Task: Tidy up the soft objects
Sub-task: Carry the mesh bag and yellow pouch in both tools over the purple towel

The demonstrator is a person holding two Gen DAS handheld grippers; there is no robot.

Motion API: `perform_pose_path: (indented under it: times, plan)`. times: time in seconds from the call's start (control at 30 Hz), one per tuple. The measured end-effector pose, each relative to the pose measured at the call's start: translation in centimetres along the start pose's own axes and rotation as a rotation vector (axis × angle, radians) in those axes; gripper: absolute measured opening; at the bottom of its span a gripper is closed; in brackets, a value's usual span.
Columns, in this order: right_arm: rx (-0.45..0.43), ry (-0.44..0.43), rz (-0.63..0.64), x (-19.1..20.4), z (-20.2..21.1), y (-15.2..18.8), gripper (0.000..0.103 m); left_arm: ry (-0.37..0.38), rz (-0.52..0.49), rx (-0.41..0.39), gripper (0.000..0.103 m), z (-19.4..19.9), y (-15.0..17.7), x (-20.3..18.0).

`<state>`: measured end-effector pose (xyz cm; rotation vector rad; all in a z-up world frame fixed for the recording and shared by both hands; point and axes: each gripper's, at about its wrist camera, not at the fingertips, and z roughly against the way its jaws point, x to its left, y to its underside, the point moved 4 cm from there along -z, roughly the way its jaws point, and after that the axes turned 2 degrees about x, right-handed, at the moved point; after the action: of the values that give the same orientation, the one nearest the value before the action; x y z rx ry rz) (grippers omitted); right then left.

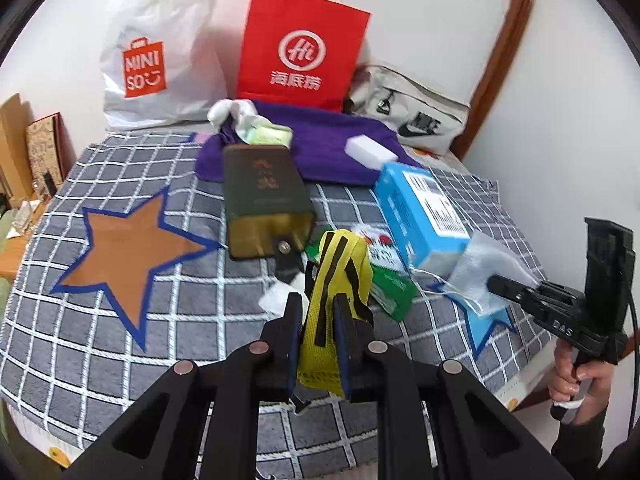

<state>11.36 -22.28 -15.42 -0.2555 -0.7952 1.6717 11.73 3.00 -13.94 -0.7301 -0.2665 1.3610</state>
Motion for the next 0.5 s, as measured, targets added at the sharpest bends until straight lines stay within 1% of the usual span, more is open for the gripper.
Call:
perform_pose_path:
  times: [0.1,0.3,0.5]
  plan:
    - [-0.018,-0.005,0.015,0.4,0.5,-1.1,0.008,-0.02,0.005,-0.007,0.015,0.2,-0.9,-0.1]
    - [-0.048,-0.009,0.048,0.7,1.2,-3.7,0.008,-0.033,0.006,-0.045,0.015,1.2,-3.2,-0.3]
    - [-0.065,-0.008,0.044,0.4,1.1,-6.5,0.008,-0.053,0.011,-0.07,0.015,1.8,-5.4,0.0]
